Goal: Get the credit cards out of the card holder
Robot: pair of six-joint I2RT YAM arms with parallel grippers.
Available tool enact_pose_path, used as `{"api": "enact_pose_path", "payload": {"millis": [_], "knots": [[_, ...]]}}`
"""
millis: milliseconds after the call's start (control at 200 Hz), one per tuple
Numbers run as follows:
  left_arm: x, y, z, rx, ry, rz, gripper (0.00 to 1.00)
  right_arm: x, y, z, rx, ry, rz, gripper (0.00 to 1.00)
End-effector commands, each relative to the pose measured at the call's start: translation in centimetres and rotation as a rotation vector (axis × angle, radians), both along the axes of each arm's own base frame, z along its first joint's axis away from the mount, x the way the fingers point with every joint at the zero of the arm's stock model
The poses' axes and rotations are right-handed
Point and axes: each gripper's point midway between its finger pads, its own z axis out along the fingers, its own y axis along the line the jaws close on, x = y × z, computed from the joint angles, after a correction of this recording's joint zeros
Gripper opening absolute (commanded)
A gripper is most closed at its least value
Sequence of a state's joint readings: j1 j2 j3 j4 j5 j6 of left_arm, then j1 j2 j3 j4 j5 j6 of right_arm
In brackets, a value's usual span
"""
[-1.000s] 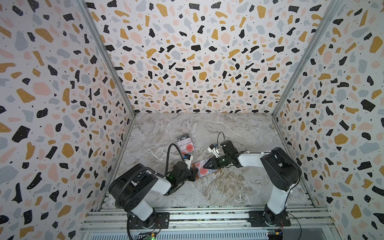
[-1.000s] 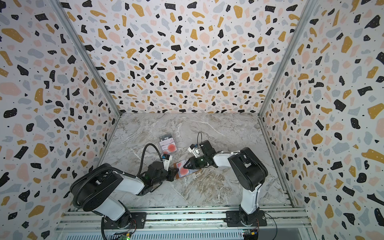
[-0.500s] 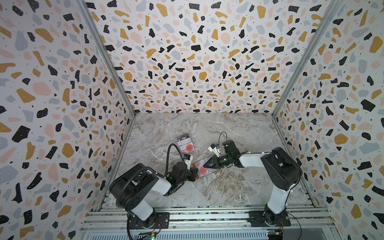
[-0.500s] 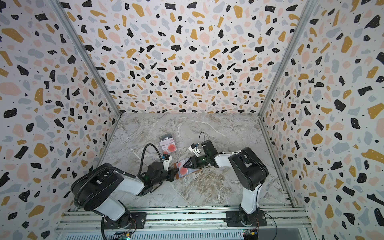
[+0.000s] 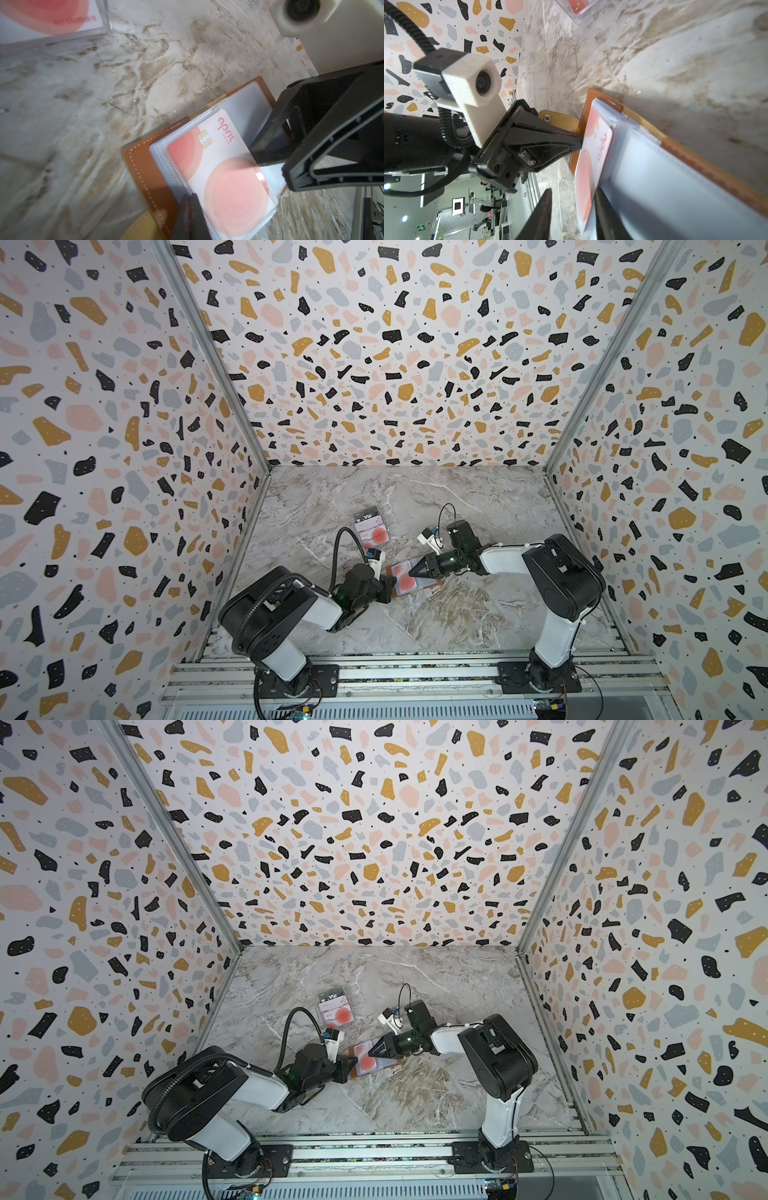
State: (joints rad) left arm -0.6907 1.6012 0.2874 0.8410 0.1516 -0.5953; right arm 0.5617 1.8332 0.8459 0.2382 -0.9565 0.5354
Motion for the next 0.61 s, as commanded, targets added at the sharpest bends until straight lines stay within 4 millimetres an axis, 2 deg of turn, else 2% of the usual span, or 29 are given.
{"api": "enact_pose_path", "payload": {"millis": [0, 400, 601], "knots": [[-1.3, 1.1, -2.5, 0.062, 0.071, 0.003, 0.05, -0.6, 0.2, 1.0, 0.030, -0.008, 0.039, 0.35], [-1.3, 1.1, -2.6, 0.061, 0.074, 0.004, 0.05, -0.5, 0.7, 1.0, 0.066, 0.024, 0.045, 0.35], [-1.3, 1.0, -2.6, 0.060, 0.076, 0.001, 0.05, -0.5, 0.8, 0.1, 0.052, 0.055, 0.042, 0.35]]}}
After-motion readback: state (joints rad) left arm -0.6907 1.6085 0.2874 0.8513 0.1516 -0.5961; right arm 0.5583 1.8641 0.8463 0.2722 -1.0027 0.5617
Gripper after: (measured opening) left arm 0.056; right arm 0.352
